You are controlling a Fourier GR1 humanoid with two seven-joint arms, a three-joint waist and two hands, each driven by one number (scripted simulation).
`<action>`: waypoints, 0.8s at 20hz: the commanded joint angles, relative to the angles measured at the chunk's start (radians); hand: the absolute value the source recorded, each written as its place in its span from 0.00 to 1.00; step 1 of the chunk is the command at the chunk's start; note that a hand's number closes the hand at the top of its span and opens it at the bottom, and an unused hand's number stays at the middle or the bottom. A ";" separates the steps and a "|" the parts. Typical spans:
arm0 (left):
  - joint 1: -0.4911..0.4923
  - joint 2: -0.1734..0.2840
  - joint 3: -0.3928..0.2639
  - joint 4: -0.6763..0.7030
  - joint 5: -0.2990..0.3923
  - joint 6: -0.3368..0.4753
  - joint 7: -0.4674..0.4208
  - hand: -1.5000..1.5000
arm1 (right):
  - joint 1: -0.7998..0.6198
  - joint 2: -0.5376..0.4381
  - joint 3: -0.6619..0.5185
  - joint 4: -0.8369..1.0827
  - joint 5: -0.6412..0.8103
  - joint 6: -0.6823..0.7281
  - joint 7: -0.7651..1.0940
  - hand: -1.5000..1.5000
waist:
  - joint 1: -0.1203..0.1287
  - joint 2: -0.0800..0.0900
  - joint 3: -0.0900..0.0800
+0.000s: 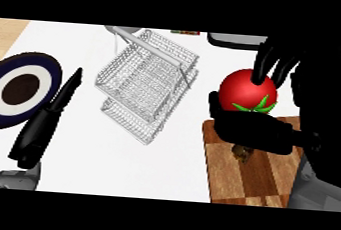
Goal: Pick the tomato from the cutting board and place it in the tiered basket
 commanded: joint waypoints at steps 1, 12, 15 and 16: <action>-0.037 -0.010 0.005 0.007 -0.005 0.007 0.023 0.50 | -0.206 0.059 0.021 0.134 -0.017 0.025 0.235 1.00 | -0.001 -0.001 0.000; 0.006 0.008 0.006 0.011 -0.011 -0.018 -0.035 0.50 | -0.444 0.062 -0.063 0.765 -0.112 -0.298 0.060 1.00 | 0.026 0.009 0.001; -0.050 -0.022 -0.006 0.014 -0.004 -0.018 0.030 0.50 | -0.476 0.062 -0.038 0.913 -0.134 -0.423 0.028 1.00 | 0.029 0.012 0.001; -0.082 -0.027 -0.022 0.000 -0.019 -0.017 0.066 0.50 | -0.487 0.062 -0.073 0.979 -0.136 -0.454 -0.025 1.00 | 0.034 0.016 0.001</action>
